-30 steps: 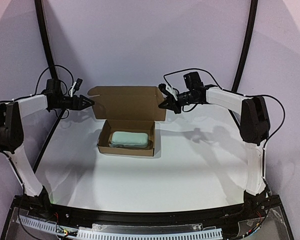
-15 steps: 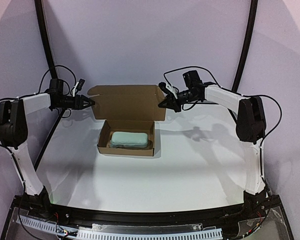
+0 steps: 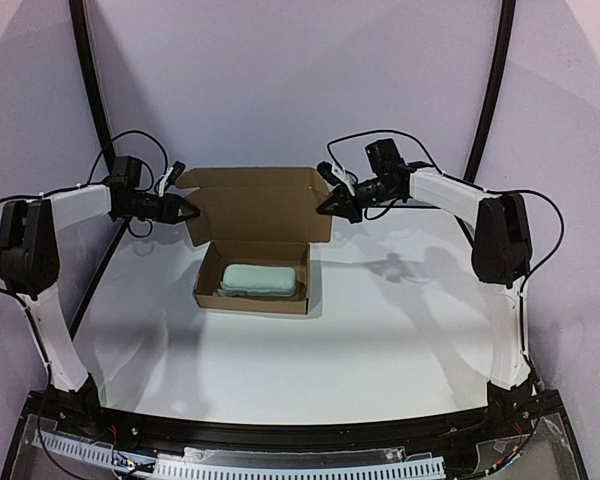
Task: Fold the paper box
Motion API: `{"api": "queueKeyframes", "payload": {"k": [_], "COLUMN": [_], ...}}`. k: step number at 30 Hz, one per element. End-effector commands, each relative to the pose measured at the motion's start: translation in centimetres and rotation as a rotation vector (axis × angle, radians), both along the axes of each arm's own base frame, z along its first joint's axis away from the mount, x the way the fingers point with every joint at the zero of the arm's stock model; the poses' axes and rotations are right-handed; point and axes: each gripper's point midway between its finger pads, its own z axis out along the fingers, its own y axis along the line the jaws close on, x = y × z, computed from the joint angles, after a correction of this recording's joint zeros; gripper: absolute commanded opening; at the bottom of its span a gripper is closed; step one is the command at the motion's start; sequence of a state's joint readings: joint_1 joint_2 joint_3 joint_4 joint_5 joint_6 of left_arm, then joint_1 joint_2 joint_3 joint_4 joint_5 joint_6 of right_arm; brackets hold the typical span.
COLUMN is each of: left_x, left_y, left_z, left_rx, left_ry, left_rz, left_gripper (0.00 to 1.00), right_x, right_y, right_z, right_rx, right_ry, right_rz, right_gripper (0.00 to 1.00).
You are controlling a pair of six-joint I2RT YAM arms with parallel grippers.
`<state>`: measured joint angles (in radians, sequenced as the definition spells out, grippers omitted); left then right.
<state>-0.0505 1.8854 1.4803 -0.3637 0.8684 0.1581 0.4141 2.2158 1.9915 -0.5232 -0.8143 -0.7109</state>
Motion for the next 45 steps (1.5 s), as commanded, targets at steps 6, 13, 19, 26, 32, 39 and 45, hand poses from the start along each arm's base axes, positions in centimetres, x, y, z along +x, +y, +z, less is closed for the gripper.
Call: {"api": "queueKeyframes", "payload": {"k": [6,13,19,26,32,39,45], "left_x": [-0.9,-1.7,-2.8,-4.1,-6.0,-7.8,-9.1], "left_y": [-1.1,-1.5,-0.8,-0.7,-0.9,-1.1,-1.2], "left_z": [1.3,0.8,0.8,2.1,2.2,1.0,-0.3], "left_rx": [0.089,0.136,0.159,0.119,0.144,0.137,0.149], "left_ry": [-0.021,0.017,-0.005,-0.071,-0.114,-0.110,-0.088], "left_rz": [0.070,0.176,0.338,0.553,0.615,0.641,0.654], "left_gripper": [0.03,0.01,0.01,0.01,0.01,0.01,0.01], "right_x": [1.6,1.4,-0.5,-3.6,-4.8,-6.6,-7.5], "right_y": [1.4,2.9,4.5,6.5,6.8,7.3,7.1], "right_z": [0.7,0.1,0.7,0.4,0.2,-0.5,-1.4], "right_rx": [0.030,-0.028,-0.023,0.008,0.035,0.090,0.153], "right_ry": [0.074,0.088,0.054,0.039,0.094,0.047,0.142], "right_rz": [-0.170,-0.377,-0.585,-0.734,-0.930,-0.972,-0.992], "right_gripper": [0.00,0.00,0.00,0.00,0.00,0.00,0.00]}}
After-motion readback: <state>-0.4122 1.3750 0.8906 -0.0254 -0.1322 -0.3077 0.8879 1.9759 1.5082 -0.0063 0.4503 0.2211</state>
